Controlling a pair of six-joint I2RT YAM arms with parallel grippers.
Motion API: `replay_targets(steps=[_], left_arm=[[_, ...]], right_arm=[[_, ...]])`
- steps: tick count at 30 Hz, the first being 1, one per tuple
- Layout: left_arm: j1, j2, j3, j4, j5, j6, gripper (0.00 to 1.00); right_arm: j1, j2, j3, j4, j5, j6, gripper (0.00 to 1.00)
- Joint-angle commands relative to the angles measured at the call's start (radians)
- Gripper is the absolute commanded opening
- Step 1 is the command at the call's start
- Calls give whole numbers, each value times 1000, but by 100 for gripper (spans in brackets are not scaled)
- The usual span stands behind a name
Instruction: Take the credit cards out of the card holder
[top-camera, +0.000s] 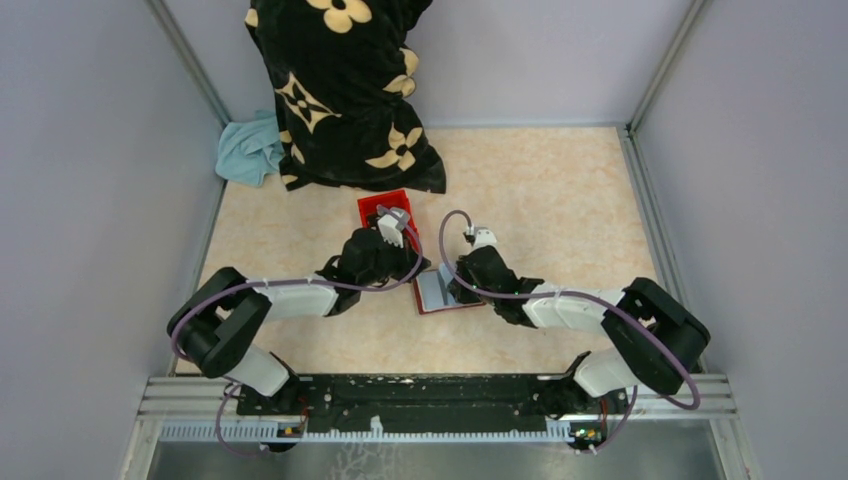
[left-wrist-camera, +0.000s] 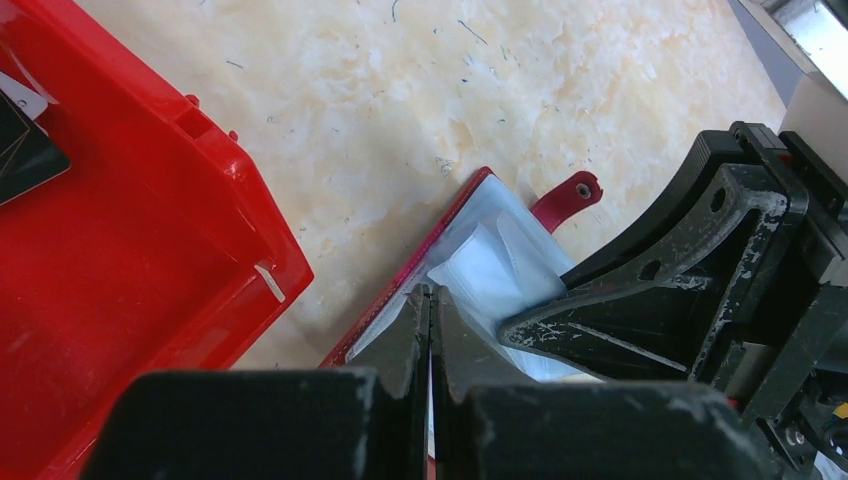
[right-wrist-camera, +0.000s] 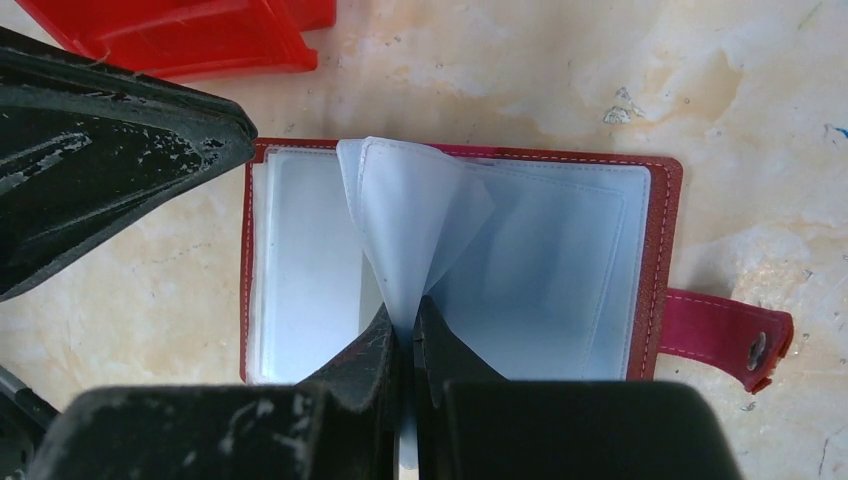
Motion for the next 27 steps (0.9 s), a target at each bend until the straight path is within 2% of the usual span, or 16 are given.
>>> replay_targets(steps=[1, 12, 27], left_arm=[[-4, -26, 7, 18, 16, 16, 0], [-5, 15, 13, -11, -68, -1, 0], [-5, 79, 85, -129, -70, -19, 0]], right_arm=[[-15, -14, 17, 86, -23, 12, 0], [-41, -2, 19, 133, -76, 7, 0], [-48, -15, -22, 180, -122, 11, 0]])
